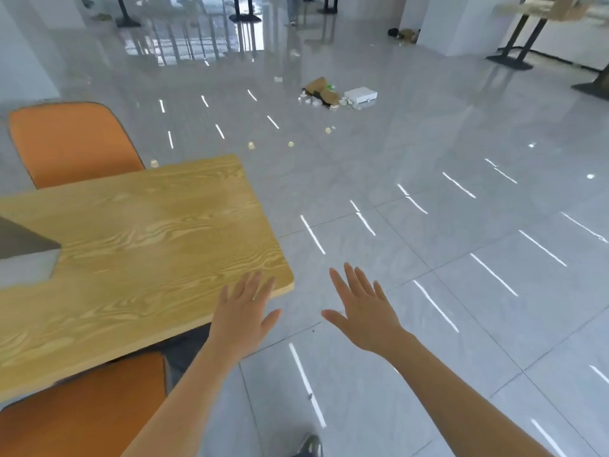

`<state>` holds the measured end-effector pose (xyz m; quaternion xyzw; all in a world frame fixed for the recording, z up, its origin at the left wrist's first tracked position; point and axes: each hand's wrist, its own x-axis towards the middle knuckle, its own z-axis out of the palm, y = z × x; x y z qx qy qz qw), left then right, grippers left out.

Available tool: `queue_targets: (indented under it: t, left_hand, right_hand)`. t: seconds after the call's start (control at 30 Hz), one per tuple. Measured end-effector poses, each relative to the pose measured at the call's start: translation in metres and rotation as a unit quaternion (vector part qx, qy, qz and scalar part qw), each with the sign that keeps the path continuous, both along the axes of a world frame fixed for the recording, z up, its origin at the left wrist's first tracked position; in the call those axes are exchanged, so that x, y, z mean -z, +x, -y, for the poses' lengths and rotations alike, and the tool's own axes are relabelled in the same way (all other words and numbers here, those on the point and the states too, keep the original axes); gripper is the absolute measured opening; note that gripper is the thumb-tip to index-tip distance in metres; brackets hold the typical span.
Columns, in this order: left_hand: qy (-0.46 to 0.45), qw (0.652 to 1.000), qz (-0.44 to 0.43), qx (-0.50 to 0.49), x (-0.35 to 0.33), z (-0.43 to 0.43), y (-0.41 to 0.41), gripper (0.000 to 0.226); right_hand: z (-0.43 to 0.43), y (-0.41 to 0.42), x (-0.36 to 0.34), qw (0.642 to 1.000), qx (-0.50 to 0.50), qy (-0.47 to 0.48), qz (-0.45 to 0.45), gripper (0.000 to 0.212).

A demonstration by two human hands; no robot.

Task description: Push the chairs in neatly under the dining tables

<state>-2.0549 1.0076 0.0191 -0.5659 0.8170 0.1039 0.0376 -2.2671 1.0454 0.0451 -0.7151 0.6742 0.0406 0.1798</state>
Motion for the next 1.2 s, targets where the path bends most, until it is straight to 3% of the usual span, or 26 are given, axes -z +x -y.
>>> queue_targets:
  t: [0.27,0.67,0.97,1.2]
  left_hand:
    - [0.011,0.998,0.008,-0.054,0.005,0.122,-0.072,0.062]
    - [-0.009,0.96,-0.019,-0.28,0.003,0.304,-0.16,0.062]
    - [0.002,0.916,0.02,-0.401,0.018,0.425,-0.137,0.064]
    - [-0.003,0.881,-0.023,-0.472,0.017,0.576,-0.082,0.063]
  right_hand:
    - [0.154,-0.075,0.008,0.999,-0.048,0.004,0.007,0.071]
    - [0.415,-0.163,0.006,0.971,-0.236,-0.021,0.015,0.072]
    - [0.602,-0.112,0.022,0.932,-0.359,-0.02,0.052,0.071]
    - [0.762,-0.03,0.018,0.9,-0.434,-0.005,0.04,0.071]
